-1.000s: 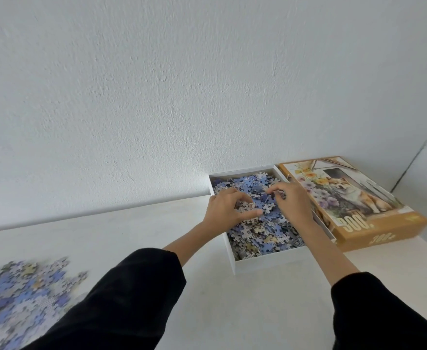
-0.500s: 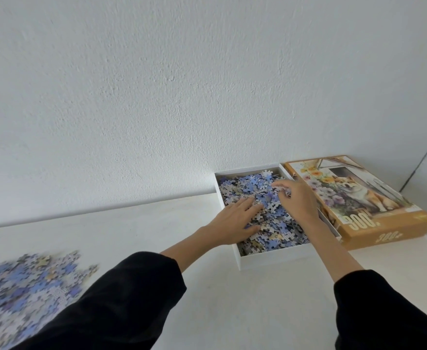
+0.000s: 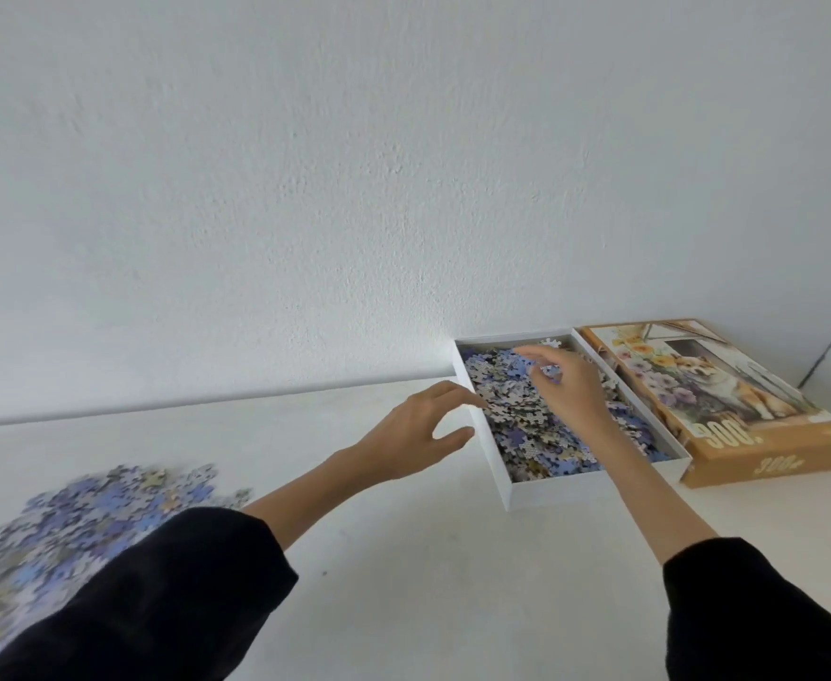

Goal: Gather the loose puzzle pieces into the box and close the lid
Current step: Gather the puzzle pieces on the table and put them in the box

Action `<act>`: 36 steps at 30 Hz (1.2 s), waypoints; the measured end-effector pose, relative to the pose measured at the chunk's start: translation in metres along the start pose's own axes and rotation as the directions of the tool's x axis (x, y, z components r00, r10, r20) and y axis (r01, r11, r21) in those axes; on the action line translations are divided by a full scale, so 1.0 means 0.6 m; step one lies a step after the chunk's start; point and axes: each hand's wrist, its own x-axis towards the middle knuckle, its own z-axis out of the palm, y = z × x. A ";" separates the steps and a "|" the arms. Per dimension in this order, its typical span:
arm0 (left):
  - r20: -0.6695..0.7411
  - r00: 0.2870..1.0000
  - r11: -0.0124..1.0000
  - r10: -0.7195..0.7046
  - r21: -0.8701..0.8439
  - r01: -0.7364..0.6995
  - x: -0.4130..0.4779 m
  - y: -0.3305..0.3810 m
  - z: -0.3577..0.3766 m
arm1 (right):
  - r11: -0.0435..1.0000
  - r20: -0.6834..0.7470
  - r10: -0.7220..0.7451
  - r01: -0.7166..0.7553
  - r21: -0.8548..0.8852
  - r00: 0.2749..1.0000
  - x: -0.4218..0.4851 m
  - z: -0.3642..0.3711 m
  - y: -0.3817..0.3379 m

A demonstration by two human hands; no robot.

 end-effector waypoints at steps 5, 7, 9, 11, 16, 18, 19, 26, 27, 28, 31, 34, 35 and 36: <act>-0.040 0.996 0.997 -0.075 0.016 0.076 -0.085 -0.016 -0.060 | 0.996 0.103 -0.078 0.072 0.055 0.992 -0.026 0.069 -0.088; -0.054 0.995 0.995 -0.088 0.038 0.090 -0.128 -0.025 -0.082 | 0.994 0.151 -0.103 0.097 0.048 0.983 -0.037 0.102 -0.122; -0.063 0.992 0.992 -0.113 0.053 0.117 -0.176 -0.035 -0.101 | 0.992 0.189 -0.121 0.113 0.052 0.974 -0.047 0.136 -0.154; -0.072 0.985 0.985 -0.158 0.056 0.162 -0.224 -0.045 -0.119 | 0.992 0.227 -0.122 0.110 0.064 0.966 -0.059 0.170 -0.185; -0.106 0.954 0.957 -0.280 0.050 0.287 -0.341 -0.075 -0.162 | 0.988 0.309 -0.145 0.121 0.096 0.940 -0.090 0.257 -0.266; -0.118 0.944 0.945 -0.309 0.073 0.319 -0.386 -0.092 -0.180 | 0.984 0.344 -0.167 0.133 0.121 0.924 -0.104 0.292 -0.295; -0.126 0.936 0.937 -0.328 0.080 0.339 -0.407 -0.102 -0.190 | 0.982 0.359 -0.178 0.140 0.131 0.916 -0.111 0.310 -0.308; -0.253 0.809 0.821 -0.531 0.080 0.565 -0.558 -0.187 -0.247 | 0.994 0.478 -0.106 0.085 0.065 0.872 -0.164 0.415 -0.355; -0.251 0.773 0.787 -0.583 0.063 0.614 -0.576 -0.198 -0.254 | 0.997 0.507 -0.075 0.054 0.056 0.859 -0.170 0.425 -0.356; -0.240 0.738 0.752 -0.631 0.046 0.658 -0.592 -0.210 -0.260 | 0.998 0.535 -0.052 0.033 0.045 0.843 -0.175 0.433 -0.356; -0.139 0.678 0.679 -0.722 0.048 0.733 -0.626 -0.245 -0.266 | 0.999 0.615 -0.048 0.033 0.036 0.787 -0.180 0.449 -0.359; -0.036 0.713 0.705 -0.700 0.120 0.699 -0.635 -0.270 -0.259 | 0.997 0.679 -0.072 0.033 0.070 0.731 -0.178 0.457 -0.369; -0.014 0.731 0.724 -0.682 0.128 0.677 -0.633 -0.276 -0.257 | 0.997 0.685 -0.074 0.037 0.068 0.725 -0.178 0.461 -0.372; -0.003 0.749 0.743 -0.662 0.129 0.657 -0.628 -0.283 -0.256 | 0.997 0.686 -0.072 0.043 0.060 0.724 -0.177 0.465 -0.374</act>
